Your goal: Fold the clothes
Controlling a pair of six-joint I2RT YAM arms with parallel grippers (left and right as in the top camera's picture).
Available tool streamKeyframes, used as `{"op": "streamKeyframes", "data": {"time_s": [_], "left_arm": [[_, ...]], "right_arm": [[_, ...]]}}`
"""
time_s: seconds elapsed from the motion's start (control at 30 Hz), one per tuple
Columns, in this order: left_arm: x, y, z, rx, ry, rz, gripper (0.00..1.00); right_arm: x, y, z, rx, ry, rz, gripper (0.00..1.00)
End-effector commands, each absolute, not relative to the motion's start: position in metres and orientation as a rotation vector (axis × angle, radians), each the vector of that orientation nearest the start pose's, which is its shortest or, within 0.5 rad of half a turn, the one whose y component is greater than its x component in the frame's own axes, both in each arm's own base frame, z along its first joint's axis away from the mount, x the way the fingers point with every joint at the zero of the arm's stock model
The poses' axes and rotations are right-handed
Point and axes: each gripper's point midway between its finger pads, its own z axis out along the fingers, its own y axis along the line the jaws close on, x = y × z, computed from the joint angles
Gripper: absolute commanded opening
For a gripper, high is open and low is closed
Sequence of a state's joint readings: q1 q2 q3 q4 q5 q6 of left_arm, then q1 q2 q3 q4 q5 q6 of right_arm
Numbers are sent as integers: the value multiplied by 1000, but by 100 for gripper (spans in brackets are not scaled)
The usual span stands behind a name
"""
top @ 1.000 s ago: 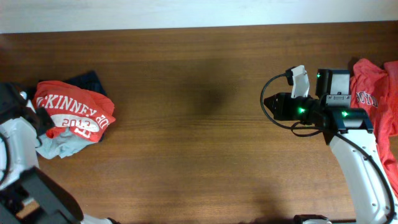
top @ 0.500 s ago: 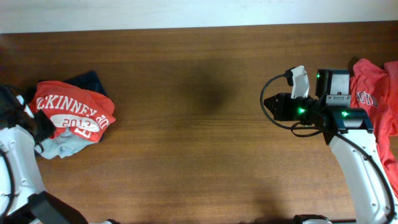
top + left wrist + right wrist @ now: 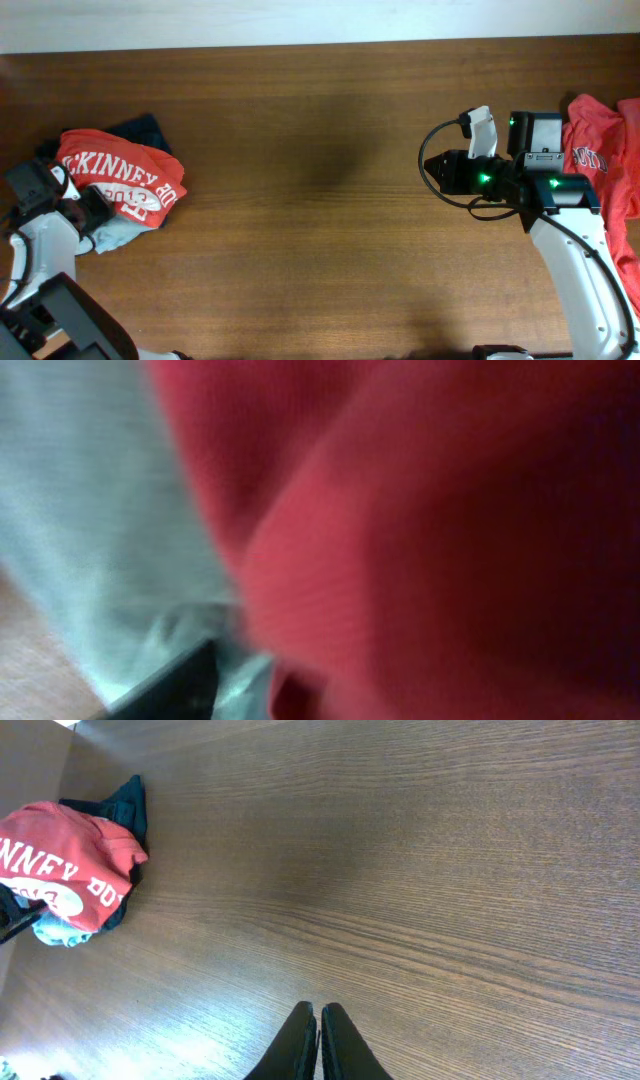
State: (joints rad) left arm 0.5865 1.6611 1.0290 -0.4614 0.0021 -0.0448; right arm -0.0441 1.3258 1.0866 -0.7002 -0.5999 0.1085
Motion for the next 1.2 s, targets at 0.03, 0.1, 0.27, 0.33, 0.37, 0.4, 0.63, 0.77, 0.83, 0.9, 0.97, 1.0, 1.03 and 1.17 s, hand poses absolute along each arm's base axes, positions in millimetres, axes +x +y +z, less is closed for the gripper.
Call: {"op": "streamKeyframes", "data": {"time_s": [0.03,0.1,0.27,0.33,0.37,0.4,0.63,0.77,0.83,0.9,0.97,1.0,1.03,1.17], "left_arm": [[327,210,53,-794,2566,118,19],[328,212,56,-787,2560,125,8],[323,218,79,-794,2508,168,0],[322,223,96,-794,2466,199,0],[320,226,106,-796,2439,219,0],[318,229,116,-798,2413,242,0],[288,265,197,-929,2124,438,0],[270,281,208,-987,2075,525,0],[268,284,206,-1005,2074,531,0],[269,285,206,-1003,2068,532,8],[270,284,205,-999,2071,522,52],[269,283,204,-1002,2078,519,82],[268,282,202,-1011,2086,515,99],[265,272,194,-1093,2085,431,99]], "right_arm": [[340,83,196,-60,2438,769,9],[340,83,196,-59,2438,769,9],[340,83,196,-59,2439,768,9],[340,83,196,-59,2439,769,9],[340,83,196,-59,2438,769,9],[340,83,196,-59,2438,769,9],[340,83,196,-59,2438,769,9],[340,83,196,-59,2439,769,9],[340,83,196,-59,2439,769,9],[340,83,196,-59,2439,769,9],[340,83,196,-59,2439,769,9],[340,83,196,-59,2439,769,9],[340,83,196,-59,2439,769,9],[340,83,196,-59,2440,770,9]]}}
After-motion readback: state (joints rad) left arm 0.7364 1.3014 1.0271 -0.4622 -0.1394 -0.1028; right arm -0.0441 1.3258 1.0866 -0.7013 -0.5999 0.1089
